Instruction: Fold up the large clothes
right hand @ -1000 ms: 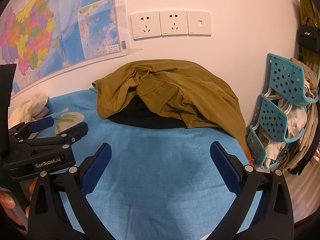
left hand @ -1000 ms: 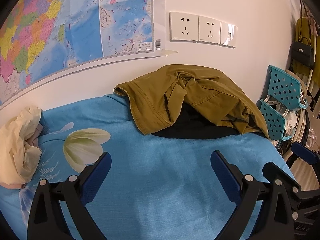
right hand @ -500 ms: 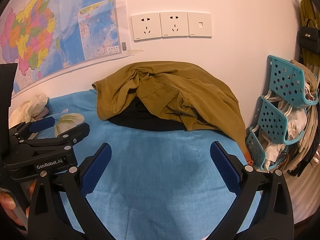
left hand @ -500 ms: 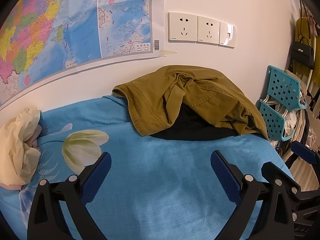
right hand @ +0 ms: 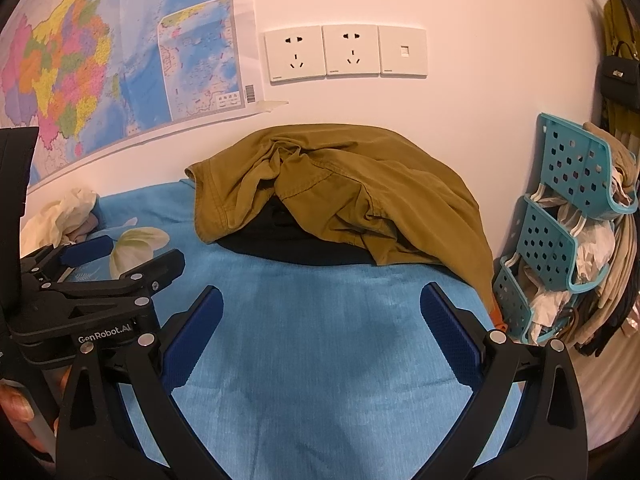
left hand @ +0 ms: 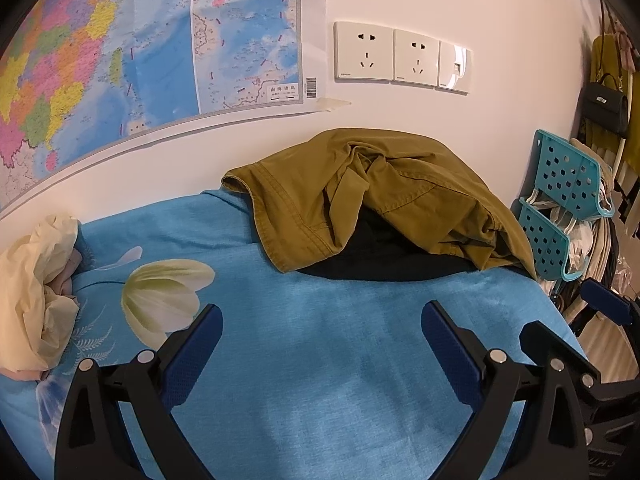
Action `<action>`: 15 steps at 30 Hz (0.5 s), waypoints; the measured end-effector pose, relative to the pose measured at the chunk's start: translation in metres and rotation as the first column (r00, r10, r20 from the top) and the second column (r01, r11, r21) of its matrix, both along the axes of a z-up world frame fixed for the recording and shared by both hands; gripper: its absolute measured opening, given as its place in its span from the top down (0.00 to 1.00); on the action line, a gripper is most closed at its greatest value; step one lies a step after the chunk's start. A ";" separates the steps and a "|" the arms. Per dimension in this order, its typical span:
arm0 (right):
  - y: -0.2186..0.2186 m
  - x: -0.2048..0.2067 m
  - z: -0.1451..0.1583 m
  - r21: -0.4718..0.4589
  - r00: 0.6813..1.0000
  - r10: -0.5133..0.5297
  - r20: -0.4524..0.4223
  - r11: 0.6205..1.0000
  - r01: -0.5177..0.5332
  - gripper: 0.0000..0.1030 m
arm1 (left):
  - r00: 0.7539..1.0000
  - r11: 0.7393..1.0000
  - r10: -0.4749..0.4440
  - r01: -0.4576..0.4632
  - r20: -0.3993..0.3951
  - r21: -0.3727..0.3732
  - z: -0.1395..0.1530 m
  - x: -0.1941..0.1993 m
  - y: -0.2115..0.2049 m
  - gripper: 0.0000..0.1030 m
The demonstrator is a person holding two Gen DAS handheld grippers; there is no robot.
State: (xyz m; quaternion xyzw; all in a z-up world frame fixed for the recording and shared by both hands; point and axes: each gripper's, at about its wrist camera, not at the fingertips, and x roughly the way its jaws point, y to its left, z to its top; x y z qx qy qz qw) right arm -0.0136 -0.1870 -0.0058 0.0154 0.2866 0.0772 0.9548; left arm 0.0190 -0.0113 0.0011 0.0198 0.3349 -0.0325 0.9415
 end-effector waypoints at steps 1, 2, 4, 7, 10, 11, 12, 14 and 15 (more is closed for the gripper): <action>0.000 0.001 0.001 0.000 1.000 0.001 0.003 1.000 -0.001 0.05 | 1.000 1.000 0.001 -0.001 0.000 -0.001 0.000 0.000 0.000 0.07; 0.001 0.001 0.000 -0.002 1.000 0.001 0.003 1.000 -0.001 0.05 | 1.000 1.000 0.004 -0.004 0.000 -0.002 0.000 0.001 0.001 0.07; 0.001 0.003 0.001 -0.008 1.000 0.004 0.004 1.000 -0.004 0.05 | 1.000 1.000 0.003 -0.003 -0.002 -0.004 0.000 0.002 0.001 0.07; 0.002 0.005 0.000 -0.012 1.000 0.008 0.000 1.000 -0.008 0.05 | 1.000 1.000 0.002 -0.002 -0.004 -0.006 -0.001 0.004 0.000 0.07; 0.004 0.007 0.001 -0.023 1.000 0.016 0.002 1.000 -0.016 0.05 | 1.000 1.000 0.003 -0.003 -0.001 0.000 -0.001 0.006 0.000 0.07; 0.004 0.008 0.001 -0.026 1.000 0.018 0.002 1.000 -0.018 0.05 | 1.000 1.000 0.002 -0.002 -0.002 -0.001 -0.001 0.007 0.000 0.07; 0.005 0.009 0.001 -0.028 1.000 0.021 0.003 0.999 -0.021 0.05 | 1.000 1.000 0.001 -0.001 -0.009 -0.001 -0.002 0.009 0.000 0.07; 0.006 0.014 0.003 -0.040 1.000 0.024 0.007 0.999 -0.023 0.05 | 1.000 1.000 0.000 0.000 -0.016 -0.003 -0.003 0.012 0.000 0.07; 0.007 0.017 0.004 -0.047 1.000 0.027 0.011 0.999 -0.026 0.05 | 1.000 1.000 0.005 -0.005 -0.019 0.003 -0.003 0.015 0.001 0.07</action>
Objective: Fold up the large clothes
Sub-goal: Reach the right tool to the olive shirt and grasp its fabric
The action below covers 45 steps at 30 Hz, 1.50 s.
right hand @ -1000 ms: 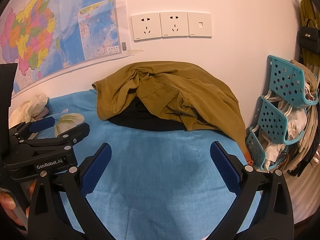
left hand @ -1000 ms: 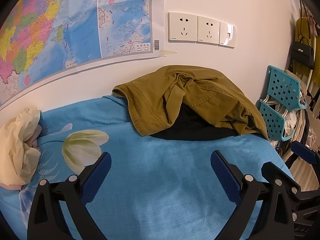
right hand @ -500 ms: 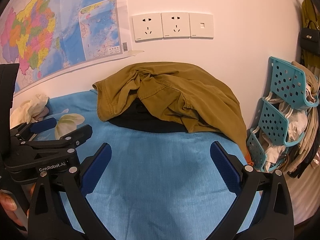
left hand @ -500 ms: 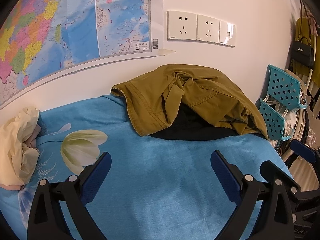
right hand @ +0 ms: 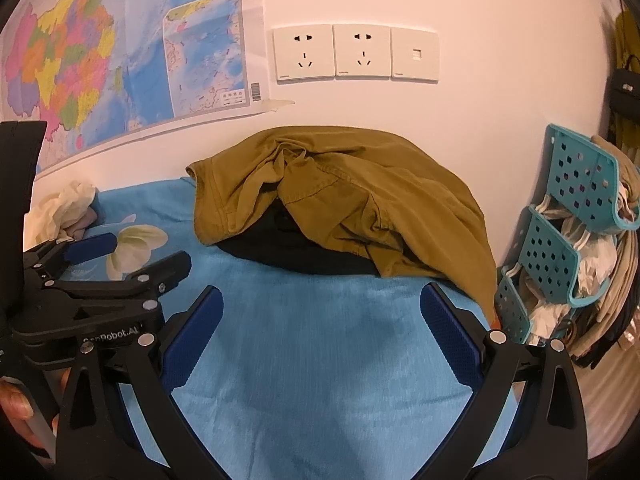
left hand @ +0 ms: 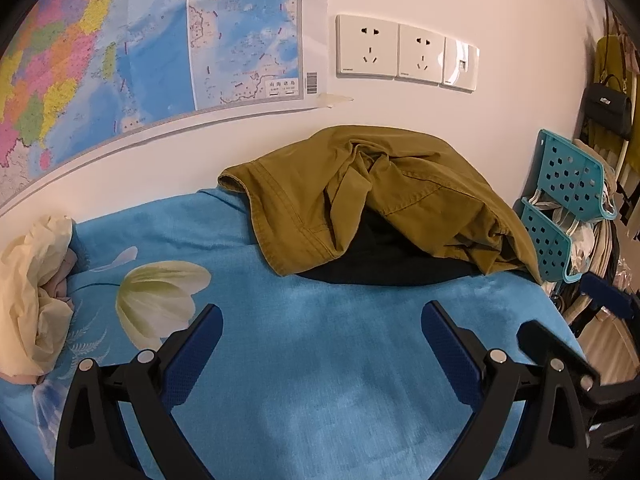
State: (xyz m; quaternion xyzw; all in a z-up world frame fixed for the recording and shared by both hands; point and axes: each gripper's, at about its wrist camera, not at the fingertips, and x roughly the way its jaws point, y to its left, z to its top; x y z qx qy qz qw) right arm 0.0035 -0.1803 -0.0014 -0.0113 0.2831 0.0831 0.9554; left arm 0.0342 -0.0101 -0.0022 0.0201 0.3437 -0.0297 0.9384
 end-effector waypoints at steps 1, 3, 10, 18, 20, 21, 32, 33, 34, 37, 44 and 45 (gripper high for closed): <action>0.002 0.006 0.001 -0.011 1.000 0.008 -0.001 1.000 -0.008 0.05 | 1.000 1.000 0.007 -0.007 -0.003 0.003 -0.001 0.003 0.002 0.07; 0.005 0.019 0.002 -0.040 1.000 0.019 -0.007 0.999 -0.019 0.05 | 1.000 1.000 0.026 -0.026 -0.016 -0.003 -0.002 0.011 0.009 0.07; 0.034 0.098 -0.013 -0.264 0.998 0.043 -0.046 0.963 -0.054 0.05 | 0.992 0.992 0.122 -0.122 -0.041 0.001 -0.008 0.041 0.045 0.07; 0.058 0.162 -0.038 -0.411 0.993 0.077 -0.092 0.905 -0.108 0.04 | 0.978 0.982 0.186 -0.186 -0.090 0.008 -0.023 0.063 0.078 0.07; 0.057 0.165 -0.038 -0.453 0.993 0.083 -0.081 0.885 -0.111 0.16 | 0.977 0.982 0.189 -0.189 -0.098 0.010 -0.026 0.066 0.081 0.07; 0.053 0.165 -0.036 -0.447 0.992 0.092 -0.083 0.886 -0.120 0.31 | 0.976 0.982 0.190 -0.190 -0.102 0.015 -0.028 0.068 0.084 0.07; 0.048 0.160 -0.023 -0.532 0.990 0.139 -0.034 0.836 -0.136 0.30 | 0.970 0.979 0.204 -0.199 -0.129 0.049 -0.041 0.081 0.090 0.07; 0.052 0.166 -0.028 -0.549 0.989 0.142 -0.048 0.823 -0.145 0.26 | 0.970 0.978 0.207 -0.202 -0.128 0.054 -0.042 0.081 0.090 0.07; 0.053 0.170 -0.030 -0.561 0.989 0.139 -0.045 0.816 -0.140 0.22 | 0.969 0.978 0.208 -0.202 -0.131 0.056 -0.043 0.081 0.090 0.07; 0.046 0.172 -0.025 -0.510 0.978 0.190 -0.084 0.835 -0.206 0.51 | 0.968 0.978 0.206 -0.200 -0.145 0.056 -0.047 0.085 0.094 0.07; -0.034 0.126 0.075 -0.263 0.985 0.146 0.093 0.958 -0.118 0.89 | 0.976 0.985 0.167 -0.162 -0.136 0.052 -0.049 0.099 0.102 0.07; -0.053 0.121 0.094 -0.191 0.985 0.129 0.118 0.976 -0.105 0.89 | 0.981 0.989 0.149 -0.145 -0.122 0.039 -0.047 0.103 0.102 0.07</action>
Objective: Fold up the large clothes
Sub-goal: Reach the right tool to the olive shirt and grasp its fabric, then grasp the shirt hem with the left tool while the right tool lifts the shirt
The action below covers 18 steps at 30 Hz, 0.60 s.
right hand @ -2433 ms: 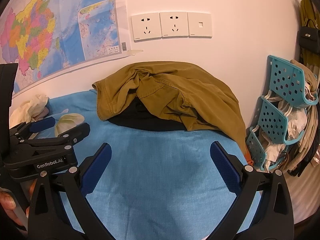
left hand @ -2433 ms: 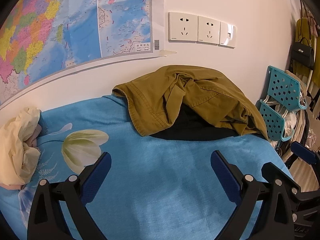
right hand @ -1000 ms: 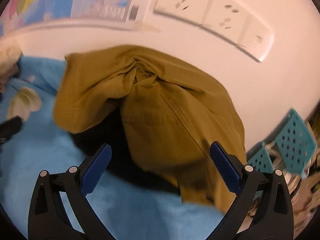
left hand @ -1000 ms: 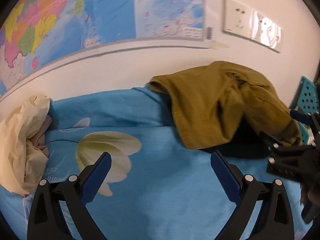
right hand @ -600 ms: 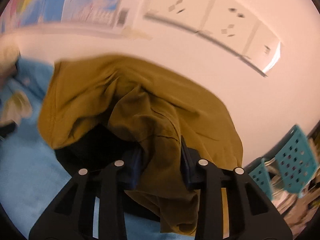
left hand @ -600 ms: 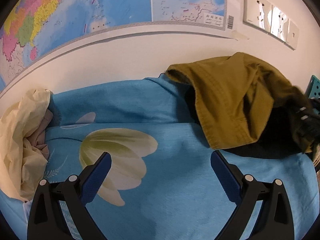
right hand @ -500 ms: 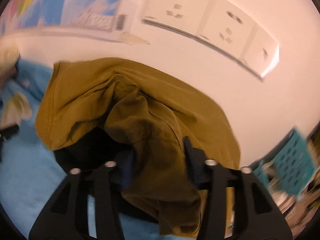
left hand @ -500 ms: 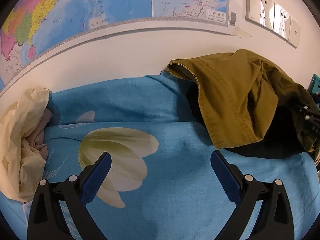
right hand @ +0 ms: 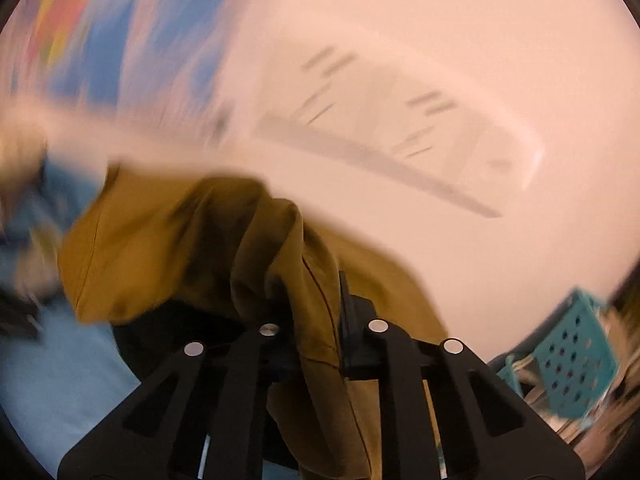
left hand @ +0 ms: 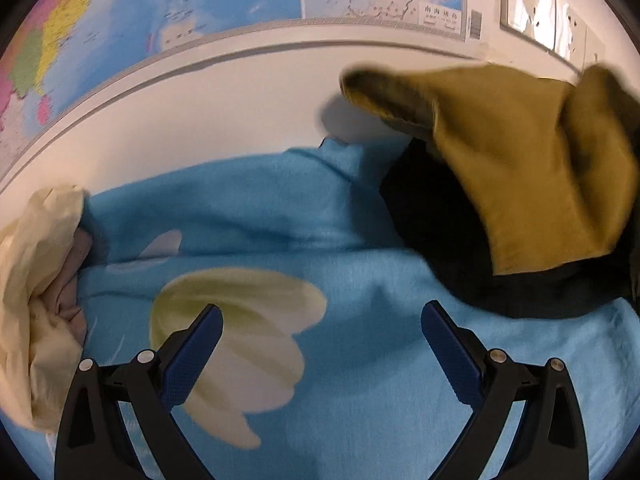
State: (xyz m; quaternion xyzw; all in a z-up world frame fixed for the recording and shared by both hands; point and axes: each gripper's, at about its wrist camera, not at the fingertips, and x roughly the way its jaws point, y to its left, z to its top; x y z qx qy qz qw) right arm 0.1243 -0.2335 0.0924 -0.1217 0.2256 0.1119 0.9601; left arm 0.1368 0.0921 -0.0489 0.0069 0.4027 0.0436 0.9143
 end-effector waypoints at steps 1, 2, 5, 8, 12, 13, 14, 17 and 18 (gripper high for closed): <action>-0.018 -0.007 0.018 0.062 1.000 -0.005 0.026 0.998 0.003 0.89 | 1.000 1.000 -0.015 0.015 0.013 -0.004 0.002 0.003 -0.001 0.07; -0.029 -0.005 0.030 0.096 0.999 -0.010 0.045 0.995 0.005 0.89 | 0.999 1.000 -0.028 0.028 0.032 -0.003 0.005 0.006 -0.002 0.07; -0.066 -0.009 0.075 0.210 0.996 -0.023 0.084 0.978 0.005 0.90 | 0.987 0.992 -0.124 0.126 0.102 -0.017 0.016 0.016 -0.017 0.07; -0.078 -0.012 0.098 0.234 0.992 -0.029 0.120 0.972 0.000 0.90 | 0.969 0.979 -0.201 0.203 0.143 0.003 0.021 0.026 -0.038 0.07; -0.074 -0.004 0.109 0.254 0.993 -0.020 0.119 0.967 -0.011 0.90 | 0.943 0.964 -0.255 0.266 0.212 -0.023 0.028 0.032 -0.057 0.07; -0.074 -0.006 0.113 0.256 0.993 -0.013 0.120 0.966 -0.018 0.90 | 0.936 0.962 -0.258 0.273 0.237 -0.029 0.031 0.034 -0.060 0.07; -0.077 -0.008 0.115 0.258 0.992 -0.007 0.123 0.966 -0.025 0.90 | 0.934 0.964 -0.248 0.263 0.258 -0.026 0.034 0.039 -0.063 0.07; -0.076 -0.010 0.116 0.261 0.991 -0.003 0.135 0.965 -0.033 0.90 | 0.933 0.970 -0.222 0.242 0.283 -0.035 0.038 0.058 -0.064 0.07; -0.078 -0.012 0.118 0.265 0.990 -0.005 0.142 0.964 -0.034 0.90 | 0.928 0.969 -0.225 0.244 0.298 -0.028 0.039 0.062 -0.065 0.07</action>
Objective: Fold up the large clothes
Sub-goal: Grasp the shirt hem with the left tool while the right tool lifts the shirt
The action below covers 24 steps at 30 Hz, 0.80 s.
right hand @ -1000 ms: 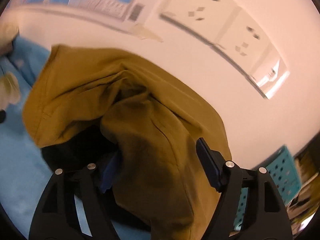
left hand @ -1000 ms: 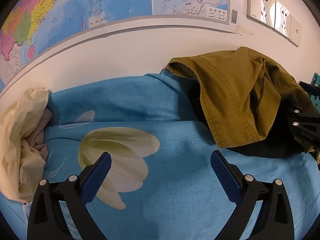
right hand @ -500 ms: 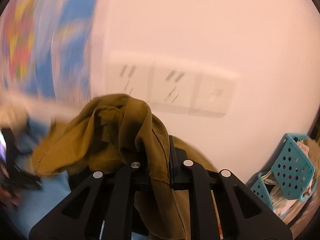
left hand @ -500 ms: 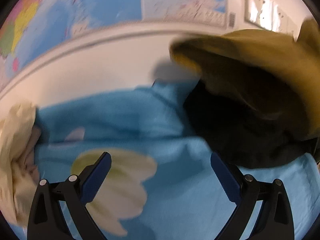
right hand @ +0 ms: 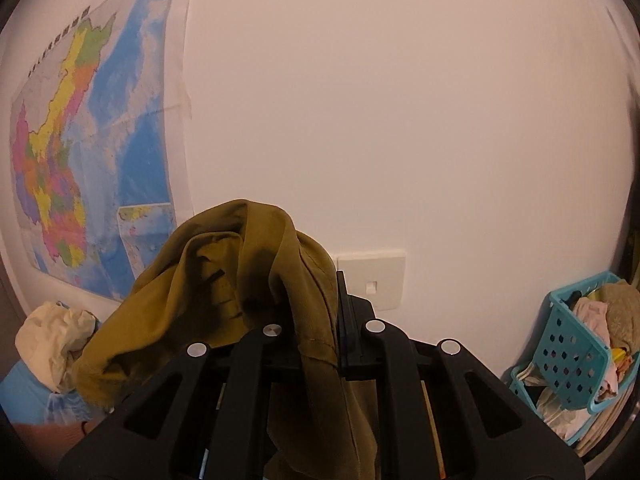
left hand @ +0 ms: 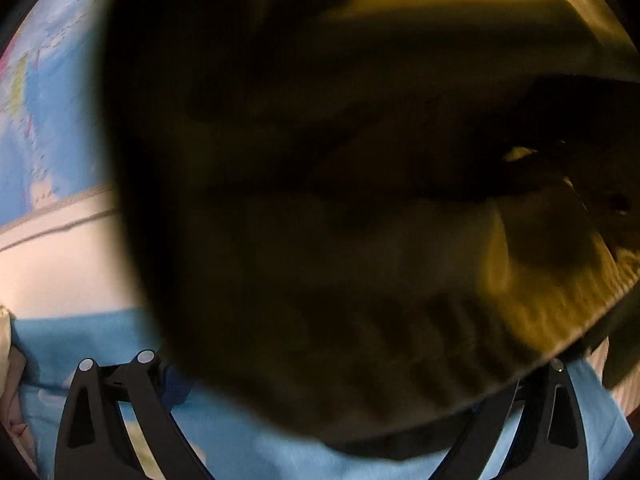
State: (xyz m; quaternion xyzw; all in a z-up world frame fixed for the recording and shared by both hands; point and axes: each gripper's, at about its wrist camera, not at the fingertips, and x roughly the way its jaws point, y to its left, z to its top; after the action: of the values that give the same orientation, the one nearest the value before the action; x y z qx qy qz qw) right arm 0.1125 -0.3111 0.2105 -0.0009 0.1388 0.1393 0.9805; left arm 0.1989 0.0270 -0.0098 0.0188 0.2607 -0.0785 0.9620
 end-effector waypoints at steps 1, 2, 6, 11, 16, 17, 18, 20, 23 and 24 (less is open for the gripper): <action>-0.001 -0.003 0.003 0.005 1.000 0.002 0.005 1.000 -0.002 0.90 | 1.000 1.000 0.004 -0.004 0.016 0.019 0.001 0.005 -0.003 0.17; -0.005 -0.005 0.004 0.012 1.000 0.003 0.004 1.000 -0.003 0.90 | 1.000 1.000 -0.001 0.001 0.015 0.029 0.001 0.009 -0.005 0.46; -0.007 -0.020 0.019 -0.011 0.999 -0.026 0.038 1.000 0.026 0.91 | 0.998 0.998 -0.065 0.065 -0.005 -0.026 0.026 0.017 -0.013 0.97; -0.025 -0.065 0.073 0.045 0.987 -0.053 0.151 0.998 0.047 0.91 | 0.978 0.991 -0.097 0.112 0.183 -0.073 0.107 -0.012 -0.025 0.97; -0.029 -0.142 0.135 0.044 0.947 -0.049 0.317 0.998 0.037 0.91 | 0.923 0.983 -0.115 0.160 0.368 -0.094 0.199 -0.060 -0.043 0.98; -0.029 -0.164 0.149 0.034 0.933 -0.047 0.356 0.999 0.037 0.91 | 0.901 0.982 -0.098 0.157 0.424 -0.106 0.218 -0.076 -0.041 0.98; -0.029 -0.176 0.156 0.036 0.927 -0.044 0.372 0.999 0.033 0.91 | 0.884 0.981 -0.083 0.154 0.459 -0.120 0.231 -0.089 -0.037 0.98; -0.034 -0.205 0.171 0.054 0.920 -0.020 0.391 0.999 -0.001 0.91 | 0.852 0.975 -0.045 0.150 0.521 -0.162 0.262 -0.120 -0.023 0.98; -0.036 -0.240 0.178 0.067 0.914 0.035 0.404 0.995 -0.067 0.91 | 0.822 0.977 -0.001 0.124 0.570 -0.176 0.291 -0.158 -0.003 0.98; -0.036 -0.252 0.177 0.072 0.912 0.053 0.407 0.993 -0.090 0.91 | 0.810 0.978 0.022 0.103 0.586 -0.180 0.301 -0.175 0.007 0.98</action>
State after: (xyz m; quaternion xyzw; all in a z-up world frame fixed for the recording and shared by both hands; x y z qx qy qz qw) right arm -0.1398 -0.3471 0.3876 0.0088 -0.0731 0.1780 0.9813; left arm 0.0241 0.0338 0.2911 -0.0505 -0.0576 -0.1155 0.9903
